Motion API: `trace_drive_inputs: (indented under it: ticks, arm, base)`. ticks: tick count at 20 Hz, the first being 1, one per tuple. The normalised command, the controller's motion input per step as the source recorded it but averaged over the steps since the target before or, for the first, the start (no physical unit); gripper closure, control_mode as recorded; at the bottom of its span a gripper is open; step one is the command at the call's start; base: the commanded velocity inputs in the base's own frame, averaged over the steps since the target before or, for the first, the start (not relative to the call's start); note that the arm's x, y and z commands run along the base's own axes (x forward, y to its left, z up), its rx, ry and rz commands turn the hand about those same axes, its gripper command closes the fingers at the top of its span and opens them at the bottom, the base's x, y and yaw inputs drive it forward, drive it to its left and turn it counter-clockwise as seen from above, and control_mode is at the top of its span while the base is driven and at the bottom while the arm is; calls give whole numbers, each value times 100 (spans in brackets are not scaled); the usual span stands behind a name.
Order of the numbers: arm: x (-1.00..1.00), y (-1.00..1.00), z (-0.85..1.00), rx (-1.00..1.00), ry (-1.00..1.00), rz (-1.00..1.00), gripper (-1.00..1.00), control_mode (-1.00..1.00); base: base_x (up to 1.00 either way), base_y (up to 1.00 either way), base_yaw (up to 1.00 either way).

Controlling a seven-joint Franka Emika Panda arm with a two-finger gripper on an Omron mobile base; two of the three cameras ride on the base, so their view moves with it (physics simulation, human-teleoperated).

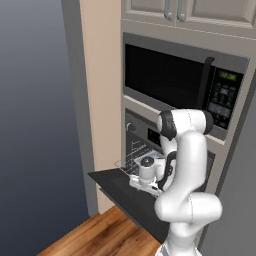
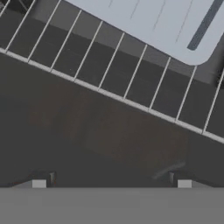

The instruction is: Take the baked cake out of the oven and place it on the plate for cooling. Then close the oven door.

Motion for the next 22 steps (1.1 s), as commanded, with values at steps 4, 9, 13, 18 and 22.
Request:
trace_drive_inputs:
  ticks: [4,9,13,18,22]
  arm:
    - [7,0,-41,0,0,-15,-100,-100]
    - [3,0,-41,0,-3,-14,-100,-100]
    - [16,0,-45,0,-4,-16,-100,-100]
    - [27,0,-46,0,-6,-16,-100,-100]
    - [33,-2,-45,0,-8,-16,-100,-100]
  base:
    - [0,0,0]
    - [0,0,0]
    - [0,0,0]
    - [0,0,0]
    - [0,0,0]
